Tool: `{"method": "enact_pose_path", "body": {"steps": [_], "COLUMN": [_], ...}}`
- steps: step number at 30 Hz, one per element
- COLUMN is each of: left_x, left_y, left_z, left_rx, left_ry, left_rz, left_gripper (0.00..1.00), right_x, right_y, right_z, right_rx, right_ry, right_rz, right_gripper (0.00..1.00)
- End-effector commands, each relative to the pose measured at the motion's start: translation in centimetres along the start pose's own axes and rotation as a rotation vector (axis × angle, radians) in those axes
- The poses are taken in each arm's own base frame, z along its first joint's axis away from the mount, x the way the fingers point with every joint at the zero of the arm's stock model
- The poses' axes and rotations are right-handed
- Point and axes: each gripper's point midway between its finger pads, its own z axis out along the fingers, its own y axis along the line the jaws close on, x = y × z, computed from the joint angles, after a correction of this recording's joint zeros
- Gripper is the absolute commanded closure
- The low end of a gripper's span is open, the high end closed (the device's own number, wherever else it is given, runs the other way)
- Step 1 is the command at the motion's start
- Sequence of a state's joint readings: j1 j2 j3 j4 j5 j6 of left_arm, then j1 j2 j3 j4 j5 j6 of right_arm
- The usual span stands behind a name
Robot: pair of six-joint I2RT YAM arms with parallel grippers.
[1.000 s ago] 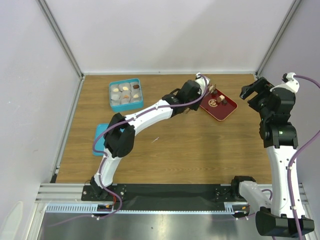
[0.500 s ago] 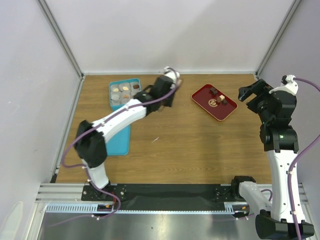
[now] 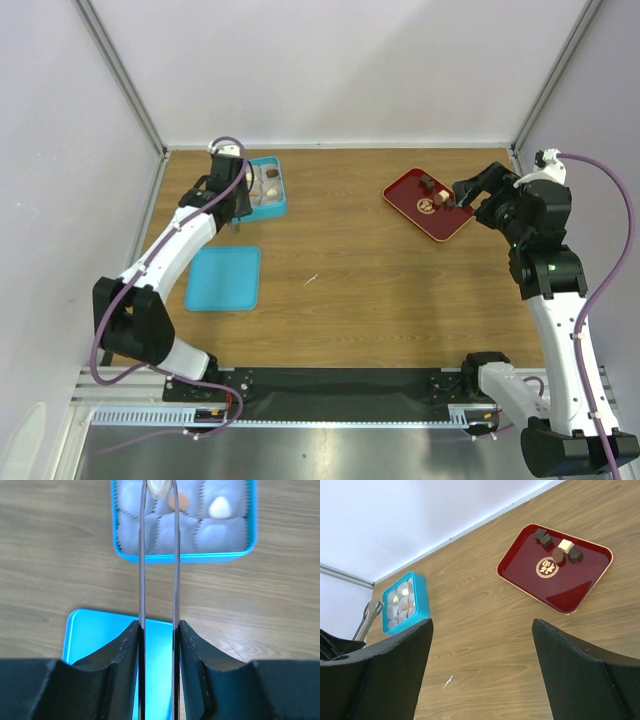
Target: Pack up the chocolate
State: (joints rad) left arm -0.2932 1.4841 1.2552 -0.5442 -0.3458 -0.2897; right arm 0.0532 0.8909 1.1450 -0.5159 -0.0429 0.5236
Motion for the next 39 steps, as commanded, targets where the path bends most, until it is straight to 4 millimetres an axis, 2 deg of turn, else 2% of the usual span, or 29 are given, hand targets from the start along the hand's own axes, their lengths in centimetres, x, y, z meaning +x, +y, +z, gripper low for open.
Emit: {"method": "enact_pose_path", "body": {"steps": [1, 11, 14, 23, 39], "left_x": [0.0, 0.5, 0.0, -1.7, -1.2], "left_y": [1.3, 2.5, 2.4, 2.5, 3.0], "left_z": [0.5, 3.5, 4.1, 4.3, 6.1], "left_rx": [-0.035, -0.089, -0.086, -0.107, -0.142], "left_ry": [0.017, 0.067, 0.055, 0.028, 0.057], "left_rz": [-0.058, -0.063, -0.048, -0.021, 0.025], "left_gripper": [0.62, 0.62, 0.62, 0.61, 0.59], "right_x": [-1.2, -1.7, -1.8, -1.8, -1.9], "right_y": [1.2, 1.1, 1.1, 0.8, 0.4], "right_z": [-0.1, -0.3, -0.4, -0.2, 0.0], "right_rx": [-0.042, -0.030, -0.029, -0.018, 0.004], "right_ry": [-0.036, -0.053, -0.057, -0.057, -0.062], "right_rz": [-0.008, -0.015, -0.019, -0.022, -0.028], "right_gripper": [0.12, 0.12, 0.12, 0.11, 0.12]}}
